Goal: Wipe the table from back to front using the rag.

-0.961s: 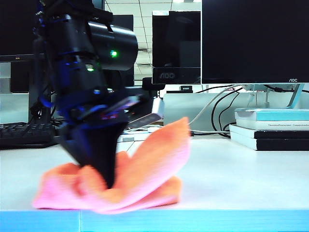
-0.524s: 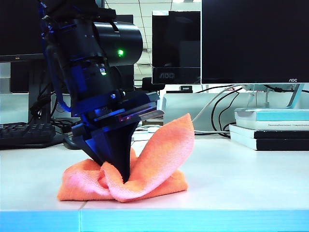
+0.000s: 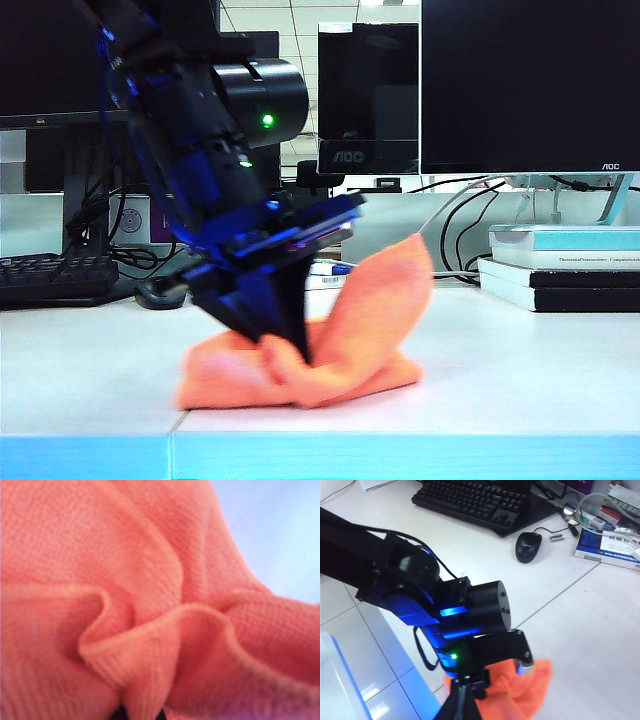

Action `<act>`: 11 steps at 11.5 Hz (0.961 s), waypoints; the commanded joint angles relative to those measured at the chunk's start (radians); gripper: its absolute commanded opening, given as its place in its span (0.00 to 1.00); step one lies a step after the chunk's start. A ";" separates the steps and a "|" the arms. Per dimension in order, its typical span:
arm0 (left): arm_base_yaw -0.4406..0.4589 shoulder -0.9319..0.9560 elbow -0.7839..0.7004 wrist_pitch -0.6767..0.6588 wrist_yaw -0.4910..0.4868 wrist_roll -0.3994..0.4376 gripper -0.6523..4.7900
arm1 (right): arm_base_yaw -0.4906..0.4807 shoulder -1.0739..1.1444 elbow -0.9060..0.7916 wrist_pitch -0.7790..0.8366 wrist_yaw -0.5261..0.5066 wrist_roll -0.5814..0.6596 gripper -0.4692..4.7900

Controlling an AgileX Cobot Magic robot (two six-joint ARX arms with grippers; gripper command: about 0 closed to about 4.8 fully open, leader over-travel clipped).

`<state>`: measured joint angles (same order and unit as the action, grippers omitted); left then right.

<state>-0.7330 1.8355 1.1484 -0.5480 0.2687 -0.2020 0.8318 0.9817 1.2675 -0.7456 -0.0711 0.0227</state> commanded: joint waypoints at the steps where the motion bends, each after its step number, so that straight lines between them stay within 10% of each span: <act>1: 0.036 0.051 0.002 0.068 -0.041 -0.042 0.11 | 0.001 -0.004 0.006 0.016 0.002 0.004 0.09; 11: 0.152 0.111 0.129 0.027 -0.083 -0.094 0.11 | 0.001 -0.003 0.006 0.018 -0.001 0.004 0.09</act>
<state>-0.5797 1.9133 1.2884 -0.4969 0.1623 -0.2932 0.8318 0.9817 1.2675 -0.7456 -0.0715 0.0231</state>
